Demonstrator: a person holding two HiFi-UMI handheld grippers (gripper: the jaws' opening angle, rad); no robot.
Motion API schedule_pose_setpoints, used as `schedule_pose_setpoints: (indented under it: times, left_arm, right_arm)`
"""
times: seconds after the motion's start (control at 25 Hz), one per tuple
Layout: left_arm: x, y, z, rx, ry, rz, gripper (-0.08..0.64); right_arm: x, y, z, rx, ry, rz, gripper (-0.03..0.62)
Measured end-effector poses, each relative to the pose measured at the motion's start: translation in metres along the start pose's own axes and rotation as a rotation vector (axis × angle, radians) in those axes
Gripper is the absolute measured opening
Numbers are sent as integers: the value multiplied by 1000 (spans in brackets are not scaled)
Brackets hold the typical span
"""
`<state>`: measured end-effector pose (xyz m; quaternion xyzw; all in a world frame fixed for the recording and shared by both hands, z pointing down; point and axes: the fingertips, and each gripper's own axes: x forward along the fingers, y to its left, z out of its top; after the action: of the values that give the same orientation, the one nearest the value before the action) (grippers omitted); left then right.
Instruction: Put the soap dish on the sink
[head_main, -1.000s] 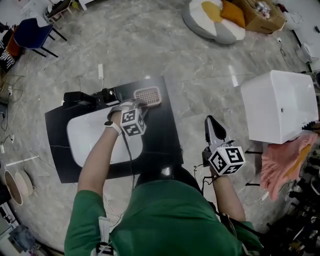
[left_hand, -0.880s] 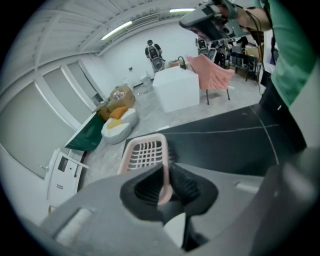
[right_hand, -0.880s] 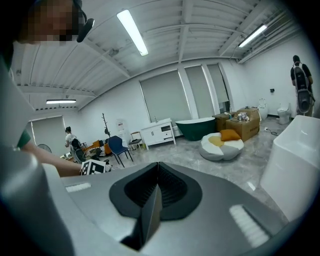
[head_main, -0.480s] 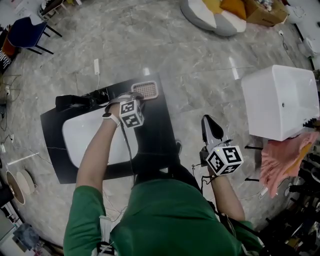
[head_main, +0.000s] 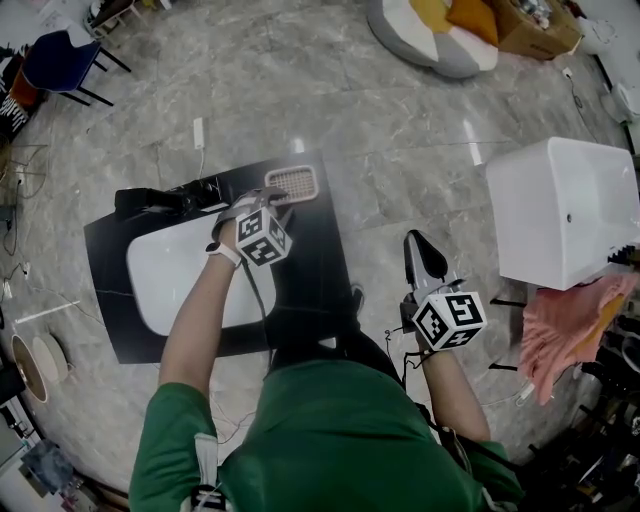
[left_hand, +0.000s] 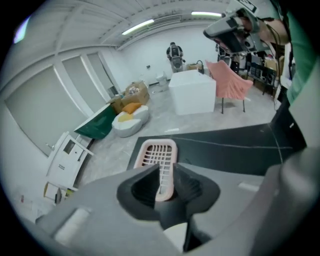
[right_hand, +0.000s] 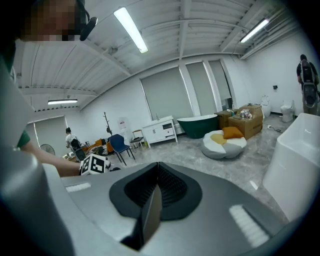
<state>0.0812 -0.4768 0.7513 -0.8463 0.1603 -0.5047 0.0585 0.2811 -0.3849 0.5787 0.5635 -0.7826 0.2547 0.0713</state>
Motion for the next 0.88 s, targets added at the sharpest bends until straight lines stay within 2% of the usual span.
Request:
schedule_pose_setpoints:
  times: [0.08, 0.24, 0.32, 0.52, 0.64, 0.88]
  left_arm:
    - [-14, 4, 12, -86, -63, 46, 63]
    - [-48, 3, 34, -307, -206, 112, 34]
    - [-69, 8, 43, -375, -260, 177, 34]
    - [-133, 17, 81, -468, -409, 308, 34]
    - [-176, 19, 102, -508, -470, 374, 18]
    - [-245, 11, 122, -518, -561, 476, -2]
  right_arm:
    - [-1, 0, 6, -8, -8, 5, 2]
    - [-9, 6, 17, -23, -23, 23, 2]
    - [-14, 11, 24, -36, -37, 35, 2]
    - [-25, 23, 43, -66, -74, 60, 2]
    - [-30, 35, 60, -110, -110, 80, 2]
    - [-45, 64, 100, -185, -208, 109, 2]
